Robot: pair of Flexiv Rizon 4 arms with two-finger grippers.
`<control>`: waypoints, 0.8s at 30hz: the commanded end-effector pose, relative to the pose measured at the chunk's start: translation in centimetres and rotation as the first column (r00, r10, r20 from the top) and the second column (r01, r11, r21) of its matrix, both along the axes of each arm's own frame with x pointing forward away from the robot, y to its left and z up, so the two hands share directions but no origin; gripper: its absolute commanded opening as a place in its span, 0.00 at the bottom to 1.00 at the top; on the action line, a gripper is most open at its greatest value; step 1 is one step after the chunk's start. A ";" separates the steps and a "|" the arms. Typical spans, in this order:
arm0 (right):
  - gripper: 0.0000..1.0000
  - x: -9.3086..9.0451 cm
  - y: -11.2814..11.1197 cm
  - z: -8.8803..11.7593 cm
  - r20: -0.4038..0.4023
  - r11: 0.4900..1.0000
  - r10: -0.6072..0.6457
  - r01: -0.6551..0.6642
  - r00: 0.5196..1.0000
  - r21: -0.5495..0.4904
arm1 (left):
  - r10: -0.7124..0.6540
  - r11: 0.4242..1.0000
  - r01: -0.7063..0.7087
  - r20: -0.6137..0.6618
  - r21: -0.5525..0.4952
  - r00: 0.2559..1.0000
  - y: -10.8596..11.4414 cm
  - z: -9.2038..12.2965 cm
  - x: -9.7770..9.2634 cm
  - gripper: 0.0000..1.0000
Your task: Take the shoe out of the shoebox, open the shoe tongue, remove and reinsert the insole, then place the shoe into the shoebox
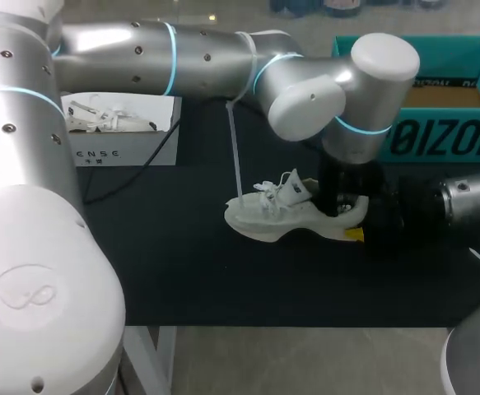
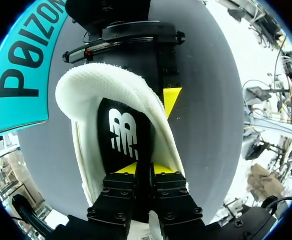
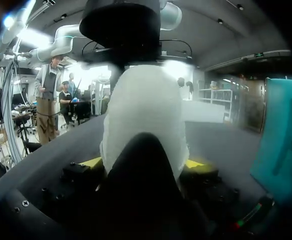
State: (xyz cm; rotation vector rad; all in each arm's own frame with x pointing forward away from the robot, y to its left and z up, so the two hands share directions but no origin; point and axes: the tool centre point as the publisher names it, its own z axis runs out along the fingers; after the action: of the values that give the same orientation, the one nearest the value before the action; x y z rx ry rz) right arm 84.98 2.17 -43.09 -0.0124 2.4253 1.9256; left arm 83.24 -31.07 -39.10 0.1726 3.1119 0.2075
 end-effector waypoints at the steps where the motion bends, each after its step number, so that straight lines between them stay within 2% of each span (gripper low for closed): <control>1: 0.00 0.0 0.2 -0.5 -0.001 1.000 -0.001 0.001 1.000 -0.001 | 0.004 1.000 -0.004 -0.003 0.008 1.000 -0.3 -0.2 0.0 0.41; 4: 0.00 0.0 0.2 -0.5 -0.001 1.000 -0.001 0.001 1.000 -0.001 | 0.002 1.000 -0.002 -0.006 0.013 1.000 -0.5 -0.3 -0.1 0.45; 12: 0.00 0.0 0.2 -0.5 -0.001 1.000 -0.001 0.001 1.000 -0.001 | -0.020 1.000 0.019 0.022 0.024 1.000 -0.6 -0.9 0.1 0.41; 20: 0.00 0.0 0.2 -0.5 -0.001 1.000 -0.001 0.001 1.000 -0.001 | -0.056 0.996 0.049 0.080 0.081 0.995 -0.8 -4.2 0.4 0.43; 21: 0.00 0.0 0.2 -0.5 -0.001 1.000 -0.001 0.001 1.000 -0.001 | -0.054 0.996 0.047 0.092 0.081 0.994 -0.7 -4.6 0.4 0.40; 22: 0.00 0.0 0.2 -0.5 -0.001 1.000 -0.001 0.001 1.000 -0.001 | -0.054 0.995 0.045 0.104 0.085 0.993 -0.8 -4.9 0.5 0.33; 23: 0.00 0.0 0.2 -0.5 -0.001 1.000 -0.001 0.001 1.000 -0.001 | -0.058 0.995 0.049 0.110 0.085 0.992 -0.8 -5.1 0.5 0.12; 24: 0.00 0.0 0.2 -0.5 -0.001 1.000 -0.001 0.001 1.000 -0.001 | -0.058 0.995 0.049 0.110 0.086 0.992 -0.8 -5.2 0.6 0.00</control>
State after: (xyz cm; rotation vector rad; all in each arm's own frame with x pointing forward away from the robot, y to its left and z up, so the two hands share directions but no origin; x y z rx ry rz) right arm 84.94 2.17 -43.15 -0.0131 2.4258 1.9244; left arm 84.24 -31.41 -41.12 0.2379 3.0056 0.3132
